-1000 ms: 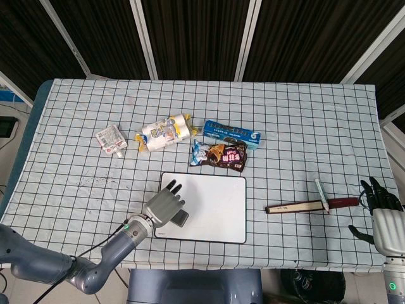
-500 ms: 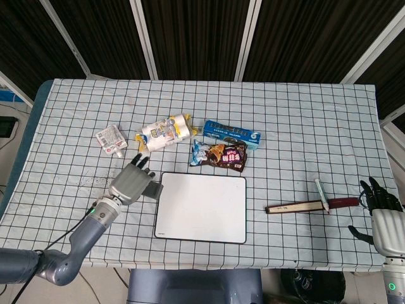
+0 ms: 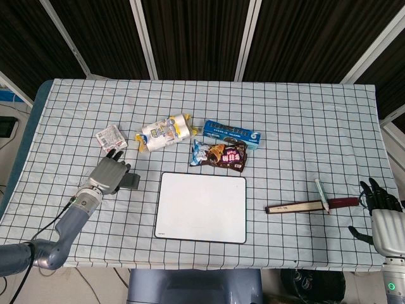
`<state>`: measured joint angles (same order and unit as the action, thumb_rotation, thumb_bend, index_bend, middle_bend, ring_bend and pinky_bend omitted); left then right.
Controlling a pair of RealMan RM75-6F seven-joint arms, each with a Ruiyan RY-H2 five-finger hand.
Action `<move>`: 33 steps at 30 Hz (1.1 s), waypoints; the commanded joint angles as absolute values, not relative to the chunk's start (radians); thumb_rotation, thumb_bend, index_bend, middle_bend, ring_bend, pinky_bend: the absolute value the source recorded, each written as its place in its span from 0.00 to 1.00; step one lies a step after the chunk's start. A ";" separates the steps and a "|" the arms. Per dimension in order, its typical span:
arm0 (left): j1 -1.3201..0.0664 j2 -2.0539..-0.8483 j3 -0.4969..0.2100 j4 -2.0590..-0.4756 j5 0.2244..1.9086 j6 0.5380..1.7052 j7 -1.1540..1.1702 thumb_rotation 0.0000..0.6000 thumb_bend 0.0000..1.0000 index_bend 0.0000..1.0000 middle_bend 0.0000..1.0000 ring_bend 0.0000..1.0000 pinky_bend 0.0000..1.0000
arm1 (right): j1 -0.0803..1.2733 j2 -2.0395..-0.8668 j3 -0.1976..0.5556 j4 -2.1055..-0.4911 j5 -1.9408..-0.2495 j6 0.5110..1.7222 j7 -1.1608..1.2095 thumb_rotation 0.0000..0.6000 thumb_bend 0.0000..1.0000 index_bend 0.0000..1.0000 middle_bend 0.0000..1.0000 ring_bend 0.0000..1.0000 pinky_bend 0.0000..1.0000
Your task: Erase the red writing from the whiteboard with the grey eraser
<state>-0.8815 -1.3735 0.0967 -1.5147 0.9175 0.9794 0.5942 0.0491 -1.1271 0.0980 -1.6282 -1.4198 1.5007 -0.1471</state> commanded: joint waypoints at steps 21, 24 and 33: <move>-0.805 -1.219 0.081 -1.794 1.027 1.150 0.687 1.00 0.10 0.04 0.08 0.00 0.11 | 0.050 -1.127 0.100 -1.625 -1.423 1.503 -0.141 1.00 0.05 0.00 0.02 0.13 0.19; -0.760 -1.161 0.095 -1.881 1.055 1.237 0.705 1.00 0.10 0.02 0.08 0.00 0.10 | 0.050 -1.127 0.101 -1.625 -1.423 1.504 -0.141 1.00 0.06 0.00 0.02 0.13 0.19; -0.564 -1.065 0.207 -1.974 1.280 1.465 0.602 1.00 0.10 0.00 0.01 0.00 0.10 | 0.050 -1.131 0.102 -1.622 -1.431 1.513 -0.141 1.00 0.05 0.00 0.02 0.13 0.19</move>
<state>-0.6308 -1.1004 0.1611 -1.9537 1.2059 1.4121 0.6575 0.0496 -1.1304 0.1018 -1.6222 -1.4304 1.5127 -0.1409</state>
